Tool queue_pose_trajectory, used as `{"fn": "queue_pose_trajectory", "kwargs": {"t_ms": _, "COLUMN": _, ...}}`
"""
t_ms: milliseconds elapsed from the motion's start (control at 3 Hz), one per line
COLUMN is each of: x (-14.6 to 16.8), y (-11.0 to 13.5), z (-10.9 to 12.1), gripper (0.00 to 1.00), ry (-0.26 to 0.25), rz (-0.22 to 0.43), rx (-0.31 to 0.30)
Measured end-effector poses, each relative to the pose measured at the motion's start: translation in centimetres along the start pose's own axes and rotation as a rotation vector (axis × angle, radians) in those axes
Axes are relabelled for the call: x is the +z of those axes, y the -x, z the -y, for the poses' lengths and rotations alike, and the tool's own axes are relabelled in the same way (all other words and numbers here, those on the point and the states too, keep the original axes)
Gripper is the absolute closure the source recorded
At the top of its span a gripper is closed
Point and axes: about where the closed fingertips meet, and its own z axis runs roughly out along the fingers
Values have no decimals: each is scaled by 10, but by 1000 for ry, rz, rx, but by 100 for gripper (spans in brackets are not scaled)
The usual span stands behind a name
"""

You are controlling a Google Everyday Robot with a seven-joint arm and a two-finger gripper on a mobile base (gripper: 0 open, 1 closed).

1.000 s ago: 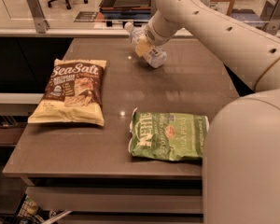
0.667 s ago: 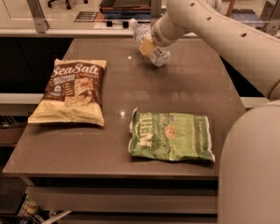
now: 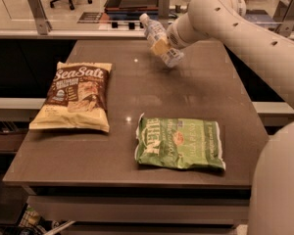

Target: Knock blue plastic bottle over

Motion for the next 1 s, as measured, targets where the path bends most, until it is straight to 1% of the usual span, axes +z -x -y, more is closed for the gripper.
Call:
{"fn": "queue_pose_trajectory", "kwargs": {"t_ms": 333, "x": -16, "y": 5, "z": -5, "gripper": 100, "ry": 16, "rz": 87, "rx": -51}}
{"fn": "queue_pose_trajectory", "kwargs": {"t_ms": 667, "x": -36, "y": 8, "z": -13, "gripper": 100, "ry": 8, "rz": 151, "rx": -98}}
{"fn": "queue_pose_trajectory", "kwargs": {"t_ms": 1000, "x": -48, "y": 12, "z": -14, "gripper": 100, "ry": 8, "rz": 186, "rx": -134}}
